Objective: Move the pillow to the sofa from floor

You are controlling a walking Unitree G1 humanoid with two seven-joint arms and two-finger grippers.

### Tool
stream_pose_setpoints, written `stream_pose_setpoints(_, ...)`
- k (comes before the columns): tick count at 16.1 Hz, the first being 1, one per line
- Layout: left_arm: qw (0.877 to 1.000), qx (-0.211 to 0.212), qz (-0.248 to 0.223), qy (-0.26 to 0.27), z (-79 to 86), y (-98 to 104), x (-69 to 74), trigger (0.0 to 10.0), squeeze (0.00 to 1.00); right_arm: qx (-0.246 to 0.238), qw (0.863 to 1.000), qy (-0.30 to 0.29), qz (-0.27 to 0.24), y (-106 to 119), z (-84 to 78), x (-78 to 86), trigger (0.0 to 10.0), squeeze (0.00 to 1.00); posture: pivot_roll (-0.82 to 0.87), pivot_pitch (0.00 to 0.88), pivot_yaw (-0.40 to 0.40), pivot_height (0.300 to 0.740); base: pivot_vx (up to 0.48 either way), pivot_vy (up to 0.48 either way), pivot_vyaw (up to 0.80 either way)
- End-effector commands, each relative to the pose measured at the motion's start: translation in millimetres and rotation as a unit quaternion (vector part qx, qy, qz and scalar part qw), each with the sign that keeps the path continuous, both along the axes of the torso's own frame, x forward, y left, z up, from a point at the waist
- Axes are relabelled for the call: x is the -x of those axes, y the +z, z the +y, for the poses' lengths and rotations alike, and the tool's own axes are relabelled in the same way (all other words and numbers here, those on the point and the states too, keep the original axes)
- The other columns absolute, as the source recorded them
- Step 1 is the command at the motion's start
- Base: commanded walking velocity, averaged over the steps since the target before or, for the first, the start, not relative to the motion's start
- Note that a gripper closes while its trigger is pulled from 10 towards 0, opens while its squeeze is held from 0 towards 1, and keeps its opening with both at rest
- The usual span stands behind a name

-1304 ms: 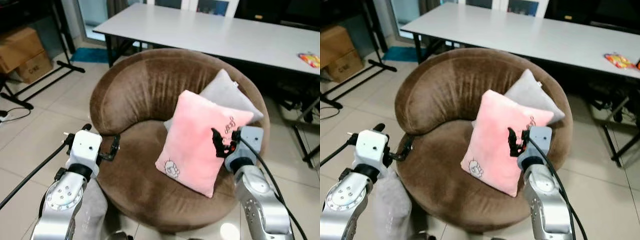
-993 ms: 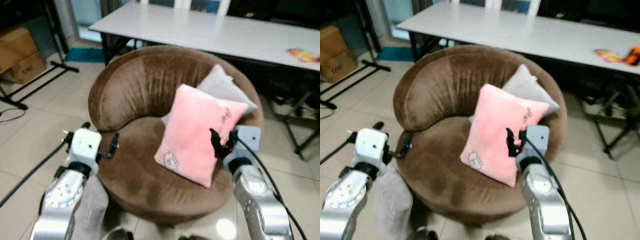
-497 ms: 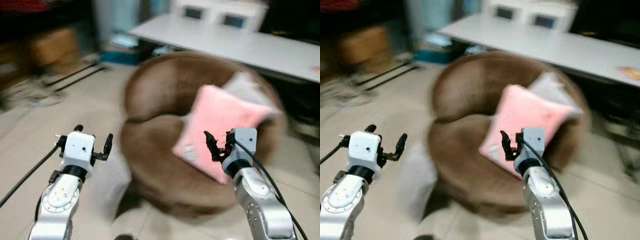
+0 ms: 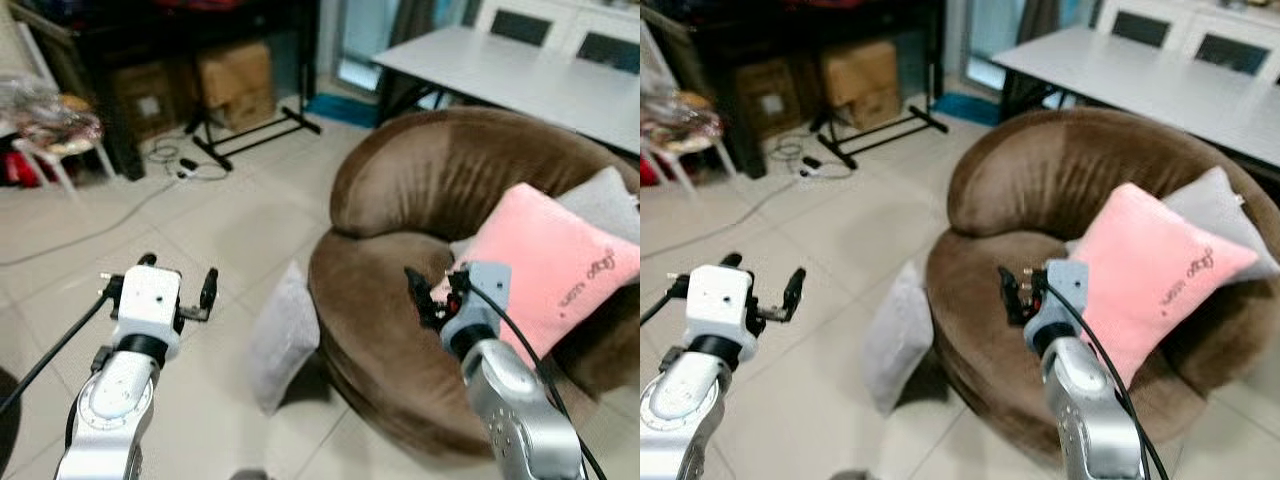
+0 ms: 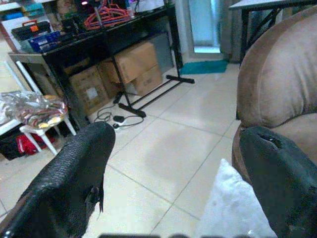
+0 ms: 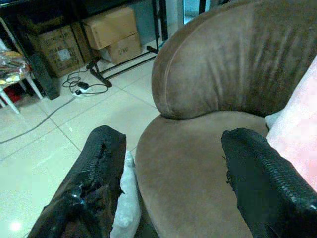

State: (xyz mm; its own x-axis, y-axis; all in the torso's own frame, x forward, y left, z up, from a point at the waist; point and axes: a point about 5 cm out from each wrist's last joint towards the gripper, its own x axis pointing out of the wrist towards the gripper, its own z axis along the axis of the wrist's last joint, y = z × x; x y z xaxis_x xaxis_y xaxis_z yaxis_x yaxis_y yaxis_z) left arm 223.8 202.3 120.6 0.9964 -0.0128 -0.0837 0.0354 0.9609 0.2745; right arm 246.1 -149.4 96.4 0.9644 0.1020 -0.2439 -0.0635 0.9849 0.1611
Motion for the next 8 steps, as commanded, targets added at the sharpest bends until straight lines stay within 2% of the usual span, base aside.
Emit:
stream_pose_setpoints(1,1.0,0.005,-0.001,0.0,-1.9,2.0,0.1,10.0,0.0,0.009,1.0,-0.018,-0.002,1.3,-5.4,-0.7,10.0,0.39,-0.01,0.0,-0.05,0.74,0.0,0.326,0.0)
stream_pose_setpoints(4,1.0,0.005,-0.002,-0.003,-2.7,3.0,-2.5,10.0,0.0,0.01,1.0,-0.03,0.003,0.3,-6.5,0.7,10.0,0.35,-0.01,0.0,-0.048,0.74,0.0,0.33,0.0)
stream_pose_setpoints(8,1.0,0.011,-0.004,-0.006,-6.5,4.0,-2.7,10.0,0.0,-0.004,1.0,-0.029,0.009,-0.6,-3.0,1.5,10.0,0.35,-0.01,0.0,-0.05,0.74,0.0,0.329,0.0)
